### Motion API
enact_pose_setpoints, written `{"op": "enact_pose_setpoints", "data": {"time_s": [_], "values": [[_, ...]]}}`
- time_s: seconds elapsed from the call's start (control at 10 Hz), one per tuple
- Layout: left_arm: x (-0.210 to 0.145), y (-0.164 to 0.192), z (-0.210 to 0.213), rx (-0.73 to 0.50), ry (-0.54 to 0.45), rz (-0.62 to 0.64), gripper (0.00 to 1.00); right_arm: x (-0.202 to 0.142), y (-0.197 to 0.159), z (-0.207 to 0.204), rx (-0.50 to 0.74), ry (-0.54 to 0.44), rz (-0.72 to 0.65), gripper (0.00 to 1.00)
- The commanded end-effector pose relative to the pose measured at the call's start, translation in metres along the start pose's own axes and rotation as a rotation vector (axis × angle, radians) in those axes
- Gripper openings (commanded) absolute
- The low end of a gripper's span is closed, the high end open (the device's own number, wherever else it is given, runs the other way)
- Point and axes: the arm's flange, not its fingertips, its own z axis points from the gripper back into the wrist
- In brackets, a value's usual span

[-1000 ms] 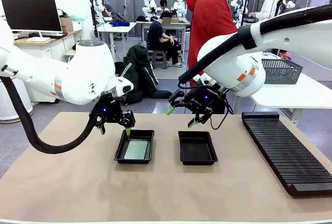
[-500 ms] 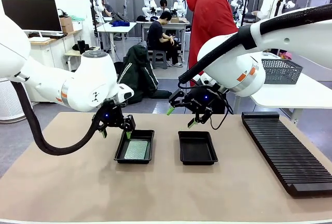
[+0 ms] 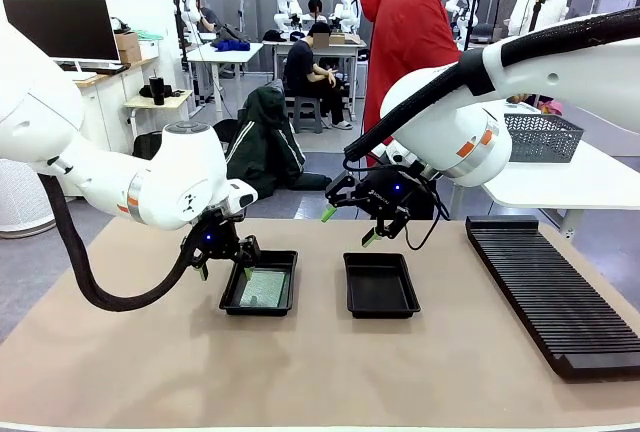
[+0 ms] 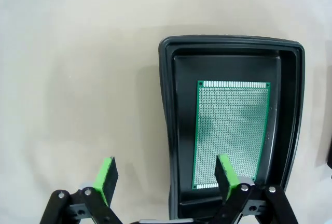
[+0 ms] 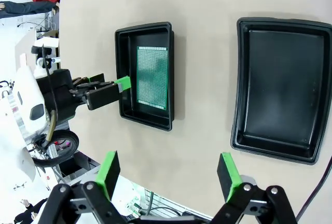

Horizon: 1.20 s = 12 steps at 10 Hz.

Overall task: Inspect and transfer BCBs to ESD trays.
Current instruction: Pick up the ESD tray and place it on the left side of the table.

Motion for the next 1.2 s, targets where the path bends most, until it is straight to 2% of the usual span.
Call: {"op": "enact_pose_setpoints", "data": {"time_s": [0.0, 0.9, 1.0, 1.1], "values": [[0.0051, -0.0085, -0.0056, 0.020, -0.030, 0.021, 1.00, -0.0001, 0.0005, -0.0003, -0.003, -0.008, -0.013, 1.00], [0.0025, -0.0012, -0.0032, -0.002, -0.001, 0.000, 1.00, -0.0001, 0.0005, -0.0003, -0.003, -0.008, -0.013, 1.00], [0.0028, -0.0007, -0.0038, -0.001, 0.001, -0.001, 0.97, -0.0001, 0.0005, -0.0003, -0.003, -0.008, -0.013, 1.00], [0.0030, 0.0006, -0.0040, -0.007, -0.014, -0.003, 0.88, -0.0001, 0.0005, -0.0003, -0.003, -0.008, -0.013, 1.00]]}}
